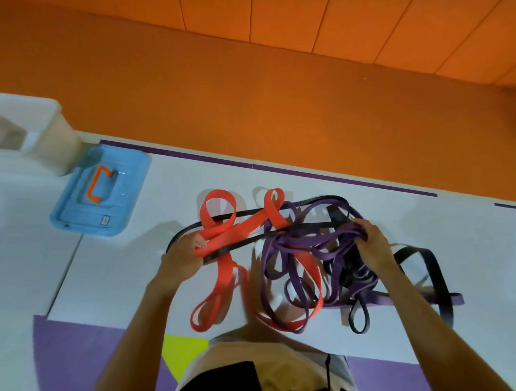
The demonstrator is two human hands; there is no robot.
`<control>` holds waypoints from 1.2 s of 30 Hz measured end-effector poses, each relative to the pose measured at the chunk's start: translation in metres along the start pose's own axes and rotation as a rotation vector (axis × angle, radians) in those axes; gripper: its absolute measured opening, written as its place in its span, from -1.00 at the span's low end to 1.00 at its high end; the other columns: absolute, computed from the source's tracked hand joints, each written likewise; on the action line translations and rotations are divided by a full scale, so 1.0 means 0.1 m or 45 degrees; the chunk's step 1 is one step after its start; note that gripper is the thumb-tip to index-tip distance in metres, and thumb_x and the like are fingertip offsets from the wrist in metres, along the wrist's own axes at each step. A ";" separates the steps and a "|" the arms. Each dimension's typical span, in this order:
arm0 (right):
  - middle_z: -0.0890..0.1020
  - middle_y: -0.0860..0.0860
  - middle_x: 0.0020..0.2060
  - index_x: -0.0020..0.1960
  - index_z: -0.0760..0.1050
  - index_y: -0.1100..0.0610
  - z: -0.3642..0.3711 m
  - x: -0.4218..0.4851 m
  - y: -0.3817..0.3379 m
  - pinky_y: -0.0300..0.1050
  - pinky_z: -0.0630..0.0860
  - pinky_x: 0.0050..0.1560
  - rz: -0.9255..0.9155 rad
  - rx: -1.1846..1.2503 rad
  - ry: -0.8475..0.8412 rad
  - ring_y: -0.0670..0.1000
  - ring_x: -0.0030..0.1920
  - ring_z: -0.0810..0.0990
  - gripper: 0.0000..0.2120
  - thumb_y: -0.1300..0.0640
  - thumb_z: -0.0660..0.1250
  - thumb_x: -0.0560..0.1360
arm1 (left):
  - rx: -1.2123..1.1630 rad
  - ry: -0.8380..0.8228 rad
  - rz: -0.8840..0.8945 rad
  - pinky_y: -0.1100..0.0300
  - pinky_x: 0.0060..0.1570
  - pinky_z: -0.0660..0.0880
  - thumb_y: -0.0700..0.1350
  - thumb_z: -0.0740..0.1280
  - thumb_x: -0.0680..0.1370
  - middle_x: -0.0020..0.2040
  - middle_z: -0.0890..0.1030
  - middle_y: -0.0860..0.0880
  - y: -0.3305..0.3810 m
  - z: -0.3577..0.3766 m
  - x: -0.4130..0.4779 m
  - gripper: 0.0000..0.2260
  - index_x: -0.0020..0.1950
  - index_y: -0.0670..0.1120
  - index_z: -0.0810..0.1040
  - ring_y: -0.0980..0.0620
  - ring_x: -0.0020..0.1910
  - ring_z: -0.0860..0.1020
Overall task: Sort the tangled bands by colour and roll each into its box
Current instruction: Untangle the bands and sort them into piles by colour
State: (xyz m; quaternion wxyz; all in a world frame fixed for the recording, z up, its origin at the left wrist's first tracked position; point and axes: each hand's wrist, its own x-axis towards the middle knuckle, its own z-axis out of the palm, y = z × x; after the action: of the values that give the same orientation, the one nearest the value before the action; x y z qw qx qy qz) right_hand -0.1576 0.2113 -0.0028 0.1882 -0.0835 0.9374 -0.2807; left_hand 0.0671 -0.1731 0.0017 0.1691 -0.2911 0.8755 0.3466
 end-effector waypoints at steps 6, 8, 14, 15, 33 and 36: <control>0.53 0.10 0.37 0.47 0.48 0.01 0.05 -0.09 -0.07 -0.08 0.45 0.38 -0.109 -0.208 -0.349 0.14 0.36 0.53 -0.40 0.44 0.29 0.51 | 0.056 0.084 0.254 0.07 0.17 0.63 -0.17 0.42 0.63 0.22 0.63 0.04 0.37 0.47 0.11 -0.74 0.29 0.02 0.54 -0.01 0.21 0.63; 0.51 0.04 0.42 0.50 0.44 -0.04 0.11 -0.18 -0.09 0.01 0.48 0.41 -0.151 -0.302 -0.477 0.11 0.41 0.49 -0.32 0.43 0.32 0.47 | 0.146 0.053 0.307 -0.03 0.34 0.57 -0.17 0.44 0.62 0.43 0.54 0.01 0.48 0.59 0.22 -0.56 0.48 0.01 0.44 -0.07 0.41 0.53; 0.64 -0.05 0.30 0.50 0.45 -0.04 0.19 -0.40 -0.03 0.04 0.49 0.39 -0.201 -0.383 -0.595 0.06 0.35 0.56 -0.33 0.31 0.40 0.43 | 0.473 0.065 0.180 -0.17 0.58 0.30 -0.10 0.44 0.64 0.54 0.48 -0.02 0.53 0.86 0.41 -0.46 0.58 0.03 0.34 -0.14 0.57 0.39; 0.66 -0.05 0.27 0.49 0.45 -0.03 0.18 -0.41 -0.01 0.07 0.49 0.38 -0.196 -0.369 -0.594 0.05 0.32 0.59 -0.34 0.29 0.41 0.43 | 0.490 0.098 0.181 -0.15 0.57 0.27 -0.09 0.43 0.64 0.51 0.51 0.00 0.51 0.88 0.40 -0.49 0.56 0.04 0.38 -0.13 0.55 0.41; 0.67 -0.14 0.19 0.31 0.58 -0.08 0.33 -0.28 0.09 0.14 0.42 0.42 -0.225 -0.280 -0.571 0.00 0.29 0.60 -0.59 0.18 0.44 0.49 | 0.219 0.929 -0.184 -0.13 -0.26 0.47 -0.27 0.37 0.59 -0.15 0.61 -0.21 -0.58 0.10 -0.24 -0.88 0.00 -0.13 0.44 -0.32 -0.21 0.59; 0.66 -0.15 0.18 0.32 0.57 -0.09 0.37 -0.29 0.07 0.17 0.43 0.41 -0.221 -0.260 -0.536 0.01 0.27 0.60 -0.59 0.17 0.43 0.50 | -0.381 0.962 -0.286 -0.20 -0.04 0.64 -0.05 0.38 0.68 0.07 0.66 -0.19 -0.59 -0.02 -0.17 -0.86 0.15 -0.01 0.46 -0.24 -0.13 0.69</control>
State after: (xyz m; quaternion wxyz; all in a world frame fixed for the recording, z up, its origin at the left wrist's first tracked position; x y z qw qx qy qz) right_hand -0.1166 0.2069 -0.0264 0.3450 -0.2391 0.8904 -0.1760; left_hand 0.1172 -0.2026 -0.0185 -0.1713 -0.5128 0.7788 0.3180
